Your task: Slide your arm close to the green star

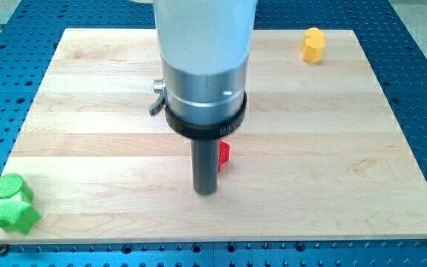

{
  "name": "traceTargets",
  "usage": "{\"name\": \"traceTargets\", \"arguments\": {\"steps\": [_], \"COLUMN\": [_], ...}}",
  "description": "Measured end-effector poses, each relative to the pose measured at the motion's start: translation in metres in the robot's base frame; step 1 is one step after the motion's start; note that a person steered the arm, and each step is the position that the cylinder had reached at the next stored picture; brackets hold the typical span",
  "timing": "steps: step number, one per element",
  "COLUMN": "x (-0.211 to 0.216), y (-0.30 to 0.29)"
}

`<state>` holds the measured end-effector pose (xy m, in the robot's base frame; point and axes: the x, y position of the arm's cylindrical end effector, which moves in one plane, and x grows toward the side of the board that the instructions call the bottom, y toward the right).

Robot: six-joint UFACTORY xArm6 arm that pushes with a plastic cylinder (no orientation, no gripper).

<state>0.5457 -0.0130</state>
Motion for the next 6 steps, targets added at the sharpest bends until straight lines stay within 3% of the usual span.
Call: {"name": "traceTargets", "arguments": {"steps": [3, 6], "x": [-0.06, -0.034], "y": [0.003, 0.01]}}
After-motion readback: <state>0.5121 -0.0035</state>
